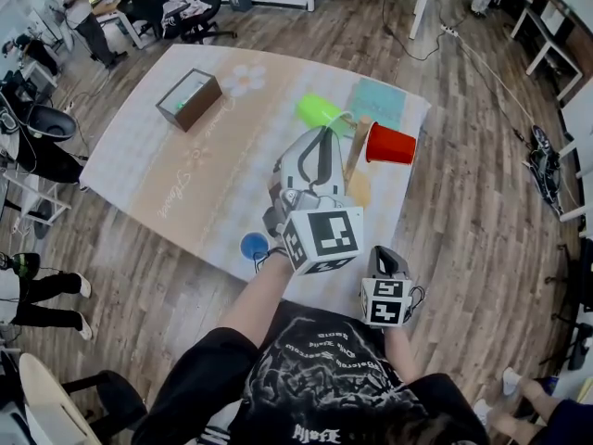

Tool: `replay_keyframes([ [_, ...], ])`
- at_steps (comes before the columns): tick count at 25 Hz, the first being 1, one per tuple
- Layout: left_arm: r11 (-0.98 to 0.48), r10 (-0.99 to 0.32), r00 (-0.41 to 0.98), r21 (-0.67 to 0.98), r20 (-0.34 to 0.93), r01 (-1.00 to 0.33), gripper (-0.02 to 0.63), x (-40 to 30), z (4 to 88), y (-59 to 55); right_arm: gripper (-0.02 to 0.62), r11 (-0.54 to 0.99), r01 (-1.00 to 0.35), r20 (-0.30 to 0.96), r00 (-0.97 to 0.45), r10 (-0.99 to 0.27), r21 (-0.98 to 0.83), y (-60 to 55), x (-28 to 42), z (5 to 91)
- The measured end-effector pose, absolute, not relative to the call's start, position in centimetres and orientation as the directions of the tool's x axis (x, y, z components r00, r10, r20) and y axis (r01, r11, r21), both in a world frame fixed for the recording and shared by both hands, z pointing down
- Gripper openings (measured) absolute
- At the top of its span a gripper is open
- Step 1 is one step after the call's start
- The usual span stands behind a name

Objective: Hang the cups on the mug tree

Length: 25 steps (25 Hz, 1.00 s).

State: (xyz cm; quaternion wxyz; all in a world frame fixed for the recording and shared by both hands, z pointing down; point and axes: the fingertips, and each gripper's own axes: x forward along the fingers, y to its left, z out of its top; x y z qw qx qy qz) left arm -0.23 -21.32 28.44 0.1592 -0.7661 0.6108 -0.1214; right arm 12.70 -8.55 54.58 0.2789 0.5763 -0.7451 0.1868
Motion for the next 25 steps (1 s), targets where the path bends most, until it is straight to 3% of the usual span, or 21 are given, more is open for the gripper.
replay_keyframes([
  [14,-0.265,-0.958,0.285,-0.390,0.006,-0.882,0.032,1.5,29.9,-20.6,0.009,0.262,-0.964,0.635,-0.174,-0.752,0.046,-8.9,12.6,54.5],
  [25,-0.329,-0.937,0.348,-0.292,-0.014,-0.898,0.035,1.8,30.6,-20.6,0.009,0.252,-0.967,0.638,-0.167,-0.751,0.043,-9.1,12.5,54.8],
])
